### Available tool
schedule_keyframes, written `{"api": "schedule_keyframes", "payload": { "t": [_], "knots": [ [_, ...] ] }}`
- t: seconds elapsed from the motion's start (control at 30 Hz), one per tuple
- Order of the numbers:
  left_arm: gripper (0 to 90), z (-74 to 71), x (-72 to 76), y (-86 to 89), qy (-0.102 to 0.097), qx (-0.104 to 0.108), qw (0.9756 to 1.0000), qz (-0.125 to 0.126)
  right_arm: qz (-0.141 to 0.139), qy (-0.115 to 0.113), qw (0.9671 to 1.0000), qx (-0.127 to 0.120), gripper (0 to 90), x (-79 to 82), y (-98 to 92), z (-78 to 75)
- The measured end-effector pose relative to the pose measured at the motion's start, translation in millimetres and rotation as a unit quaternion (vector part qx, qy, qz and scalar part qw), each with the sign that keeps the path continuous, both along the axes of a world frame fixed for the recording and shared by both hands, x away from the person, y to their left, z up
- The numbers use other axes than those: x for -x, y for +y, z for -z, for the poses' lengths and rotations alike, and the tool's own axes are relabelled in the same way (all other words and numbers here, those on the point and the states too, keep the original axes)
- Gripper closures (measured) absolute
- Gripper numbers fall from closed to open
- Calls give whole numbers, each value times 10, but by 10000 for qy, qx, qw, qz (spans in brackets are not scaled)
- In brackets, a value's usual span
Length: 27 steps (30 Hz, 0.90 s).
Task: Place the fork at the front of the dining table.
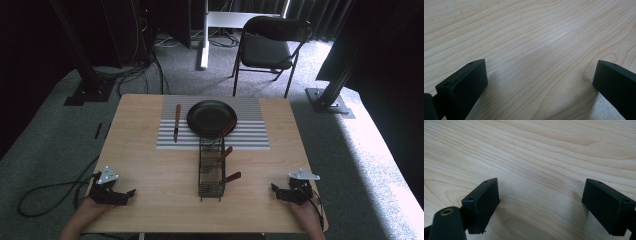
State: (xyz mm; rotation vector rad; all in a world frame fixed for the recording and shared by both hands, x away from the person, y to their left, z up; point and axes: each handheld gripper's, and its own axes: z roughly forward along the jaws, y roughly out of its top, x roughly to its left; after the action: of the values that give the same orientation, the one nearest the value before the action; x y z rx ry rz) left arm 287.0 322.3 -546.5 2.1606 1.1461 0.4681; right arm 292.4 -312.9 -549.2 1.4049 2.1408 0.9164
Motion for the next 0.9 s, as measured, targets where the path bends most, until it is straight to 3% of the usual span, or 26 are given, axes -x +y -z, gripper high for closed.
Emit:
{"api": "schedule_keyframes", "payload": {
  "t": [0.63,0.73,0.9],
  "knots": [
    [0,0,3,6,4,8,10000,20,140,48,9999,31,147,9,-15,-13],
    [0,-1,2,6,4,5,10000,22,128,125,9998,128,168,56,36,-57],
    [0,0,3,6,4,7,10000,21,7,299,9995,40,169,131,162,-68]
  ]
}}
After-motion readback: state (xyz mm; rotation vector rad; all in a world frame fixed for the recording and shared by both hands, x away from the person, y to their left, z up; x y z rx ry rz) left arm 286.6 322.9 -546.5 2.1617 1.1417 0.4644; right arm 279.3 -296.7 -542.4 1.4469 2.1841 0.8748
